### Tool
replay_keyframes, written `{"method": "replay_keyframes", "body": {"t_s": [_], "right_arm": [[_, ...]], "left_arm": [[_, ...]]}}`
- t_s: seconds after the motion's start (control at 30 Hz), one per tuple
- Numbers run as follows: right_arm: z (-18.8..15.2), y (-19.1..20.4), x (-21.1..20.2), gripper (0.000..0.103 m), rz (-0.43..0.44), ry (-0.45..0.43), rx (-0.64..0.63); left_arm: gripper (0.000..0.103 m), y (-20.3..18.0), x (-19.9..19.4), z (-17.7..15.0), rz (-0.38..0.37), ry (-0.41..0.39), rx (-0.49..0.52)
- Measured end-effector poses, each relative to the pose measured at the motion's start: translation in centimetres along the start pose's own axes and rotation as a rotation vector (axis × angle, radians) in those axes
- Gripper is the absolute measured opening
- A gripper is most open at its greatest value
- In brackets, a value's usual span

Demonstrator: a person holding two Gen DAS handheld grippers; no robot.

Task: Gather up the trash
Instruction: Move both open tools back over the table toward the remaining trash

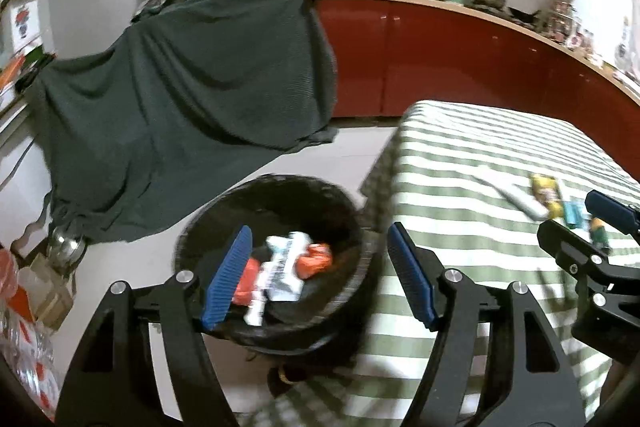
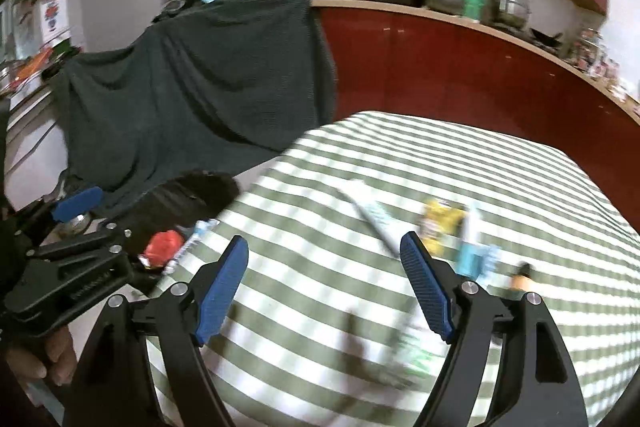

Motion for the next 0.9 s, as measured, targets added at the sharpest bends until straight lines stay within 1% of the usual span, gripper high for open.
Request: {"method": "replay_keyframes", "body": {"t_s": [0.1, 0.27, 0.4, 0.47, 0.6, 0.67, 0.9], "right_arm": [[-1.0, -3.0, -1.4, 0.076, -0.052, -0.009, 0.03], [-2.8, -7.6, -2.9, 0.076, -0.123, -0.001, 0.083], [-4.3, -10.5, -3.8, 0.076, -0.166, 0.009, 0.124], [-4.9, -12.0, -4.2, 0.076, -0.186, 0.012, 0.137], [-5.9, -14.2, -4.8, 0.076, -0.209, 0.015, 0.161], [-6.2, -15.0, -5.0, 0.076, -0.214, 0.014, 0.173], [-6.8, -17.1, -5.2, 0.076, -0.208, 0.014, 0.202]], "left_arm": [[0.069, -3.1, -1.0, 0.0, -0.038, -0.006, 0.03], [0.07, -7.8, -1.7, -0.7, -0.096, 0.002, 0.082], [0.071, -11.1, -1.9, -1.3, -0.132, 0.012, 0.119], [0.072, -12.2, -2.0, -1.5, -0.146, 0.017, 0.134], [0.073, -15.2, -2.0, -1.9, -0.171, 0.028, 0.172], [0.076, -16.3, -1.9, -2.1, -0.186, 0.04, 0.185], [0.077, -18.9, -1.1, -2.6, -0.195, 0.063, 0.217]]}}
Point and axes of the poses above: each gripper's, at about its wrist camera, not at the fingertips, and x roughly the way its jaws point, y to its left, z to its top, the point moved 4 cm from there along x, roughly the way its jaws point, and after that the axes turned 3 degrees about z, right-handed, at the moved point
